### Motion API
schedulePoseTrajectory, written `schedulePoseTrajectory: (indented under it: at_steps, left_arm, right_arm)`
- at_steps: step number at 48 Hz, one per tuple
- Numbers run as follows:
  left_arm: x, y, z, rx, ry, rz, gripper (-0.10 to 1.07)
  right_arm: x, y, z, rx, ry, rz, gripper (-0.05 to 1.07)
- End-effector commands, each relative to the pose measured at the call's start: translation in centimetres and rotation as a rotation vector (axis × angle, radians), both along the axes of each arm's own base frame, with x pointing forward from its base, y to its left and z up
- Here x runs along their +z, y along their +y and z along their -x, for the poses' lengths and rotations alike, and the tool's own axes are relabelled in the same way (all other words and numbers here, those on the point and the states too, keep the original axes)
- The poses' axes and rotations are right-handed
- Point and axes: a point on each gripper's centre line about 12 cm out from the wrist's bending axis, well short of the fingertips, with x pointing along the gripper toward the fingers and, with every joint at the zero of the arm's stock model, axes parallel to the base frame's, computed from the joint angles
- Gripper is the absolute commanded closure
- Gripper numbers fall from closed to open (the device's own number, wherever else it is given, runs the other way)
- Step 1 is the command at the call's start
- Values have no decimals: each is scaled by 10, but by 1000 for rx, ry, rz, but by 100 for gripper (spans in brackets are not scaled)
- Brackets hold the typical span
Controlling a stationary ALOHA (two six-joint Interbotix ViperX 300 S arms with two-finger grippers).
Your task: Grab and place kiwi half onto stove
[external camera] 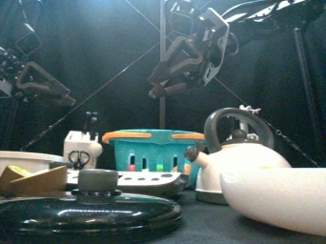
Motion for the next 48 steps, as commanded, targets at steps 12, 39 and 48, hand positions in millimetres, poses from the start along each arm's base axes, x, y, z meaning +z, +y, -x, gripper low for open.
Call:
schedulePoseTrajectory:
  at_steps: [12, 39, 48]
  left_arm:
    - [18, -7, -7, -67, -17, -88, 14]
    - [2, -11, 2, -81, 177, -50, 14]
    - [-2, -11, 4, -82, 186, -51, 14]
  right_arm:
    - [-5, 53, -63, 75, -15, -16, 20]
    - [-39, 61, -118, -118, 184, 13, 8]
    - [-47, 63, -115, -122, 206, -3, 2]
